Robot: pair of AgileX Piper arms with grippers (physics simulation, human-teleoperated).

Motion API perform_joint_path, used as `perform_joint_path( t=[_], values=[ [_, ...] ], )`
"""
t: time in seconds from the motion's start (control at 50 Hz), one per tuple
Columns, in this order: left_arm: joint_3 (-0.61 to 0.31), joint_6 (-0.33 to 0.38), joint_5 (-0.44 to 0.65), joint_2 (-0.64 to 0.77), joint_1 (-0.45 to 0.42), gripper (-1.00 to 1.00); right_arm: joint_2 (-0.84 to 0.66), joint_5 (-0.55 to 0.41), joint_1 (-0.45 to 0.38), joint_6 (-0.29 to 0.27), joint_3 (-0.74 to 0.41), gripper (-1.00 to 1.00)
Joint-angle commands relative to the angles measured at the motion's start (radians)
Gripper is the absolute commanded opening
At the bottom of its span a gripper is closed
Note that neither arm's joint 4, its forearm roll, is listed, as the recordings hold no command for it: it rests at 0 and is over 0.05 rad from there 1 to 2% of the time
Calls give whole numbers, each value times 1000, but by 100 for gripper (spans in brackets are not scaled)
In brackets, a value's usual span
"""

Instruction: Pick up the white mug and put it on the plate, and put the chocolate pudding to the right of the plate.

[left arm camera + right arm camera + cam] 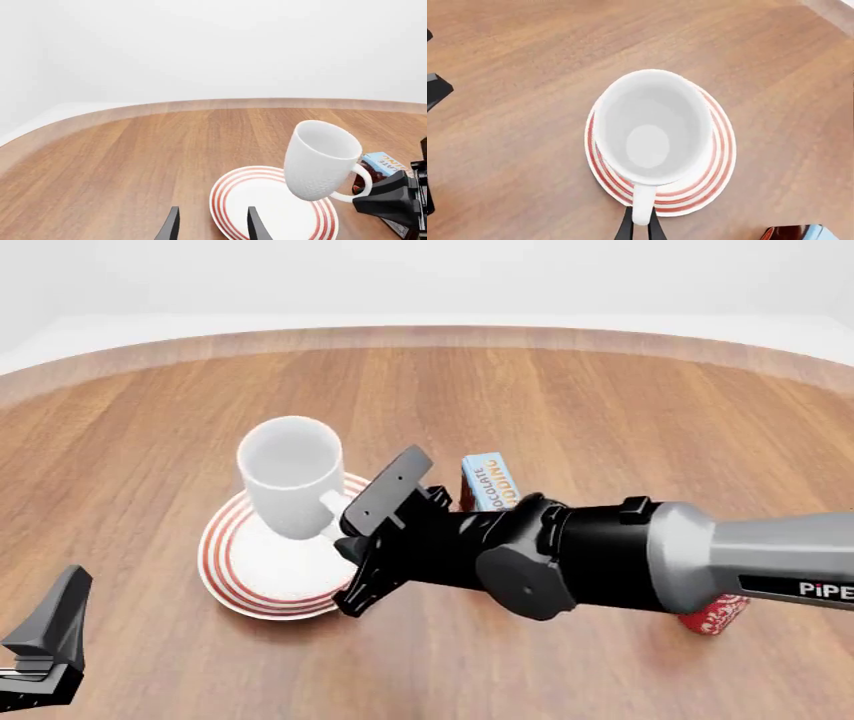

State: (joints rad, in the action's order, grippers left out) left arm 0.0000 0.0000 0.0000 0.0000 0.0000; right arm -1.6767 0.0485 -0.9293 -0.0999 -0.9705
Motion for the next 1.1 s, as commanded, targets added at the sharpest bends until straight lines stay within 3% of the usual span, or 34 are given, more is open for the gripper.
perform_joint_path(
  t=[0.02, 1.1],
  values=[
    [0, 0, 0, 0, 0, 100, -40, 15, 16, 11, -33, -100],
    [0, 0, 0, 0, 0, 100, -232, 56, 29, 77, -147, -100]
  ],
)
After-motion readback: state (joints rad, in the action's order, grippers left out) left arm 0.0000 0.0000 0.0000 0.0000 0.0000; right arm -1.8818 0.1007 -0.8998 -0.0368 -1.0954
